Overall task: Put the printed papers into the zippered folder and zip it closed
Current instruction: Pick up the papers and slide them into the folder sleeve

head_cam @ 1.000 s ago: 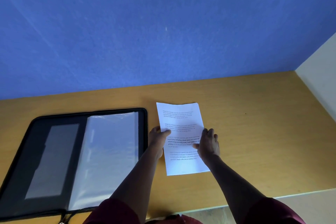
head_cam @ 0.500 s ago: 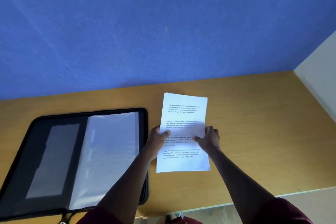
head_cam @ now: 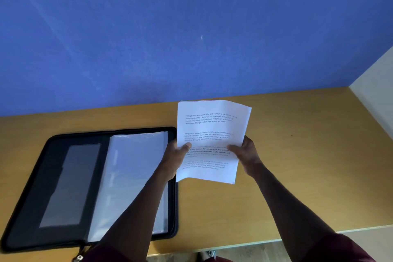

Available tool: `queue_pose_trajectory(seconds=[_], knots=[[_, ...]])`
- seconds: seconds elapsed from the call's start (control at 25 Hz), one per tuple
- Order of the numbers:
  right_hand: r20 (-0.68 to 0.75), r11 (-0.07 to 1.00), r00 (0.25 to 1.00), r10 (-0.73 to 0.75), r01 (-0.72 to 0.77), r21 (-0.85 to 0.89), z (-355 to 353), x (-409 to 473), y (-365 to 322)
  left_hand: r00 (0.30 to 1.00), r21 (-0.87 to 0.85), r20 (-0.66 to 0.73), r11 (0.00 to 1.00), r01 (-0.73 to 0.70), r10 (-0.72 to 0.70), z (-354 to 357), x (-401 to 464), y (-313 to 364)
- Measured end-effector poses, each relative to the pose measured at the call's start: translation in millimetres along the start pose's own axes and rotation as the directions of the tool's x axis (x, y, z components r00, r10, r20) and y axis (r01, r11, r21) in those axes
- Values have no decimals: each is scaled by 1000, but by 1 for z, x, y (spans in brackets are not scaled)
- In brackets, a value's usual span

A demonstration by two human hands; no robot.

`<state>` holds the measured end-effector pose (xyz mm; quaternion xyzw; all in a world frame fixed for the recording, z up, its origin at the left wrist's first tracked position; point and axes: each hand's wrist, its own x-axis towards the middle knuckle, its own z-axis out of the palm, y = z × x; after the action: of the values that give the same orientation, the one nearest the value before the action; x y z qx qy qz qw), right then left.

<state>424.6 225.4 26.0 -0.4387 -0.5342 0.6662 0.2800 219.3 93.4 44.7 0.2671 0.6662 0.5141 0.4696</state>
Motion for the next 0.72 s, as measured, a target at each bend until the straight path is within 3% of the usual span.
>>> queue_pose_trajectory(seconds=[0.24,0.72], knots=[[-46,989,988,-151,151,7,19,1,-11,993,-6,-81,996,-84,83,-7,1,6],[-152,993,981,-118,114,-34,33,-2,-17,986,0,-115,993,-118,117,-8,6,-1]])
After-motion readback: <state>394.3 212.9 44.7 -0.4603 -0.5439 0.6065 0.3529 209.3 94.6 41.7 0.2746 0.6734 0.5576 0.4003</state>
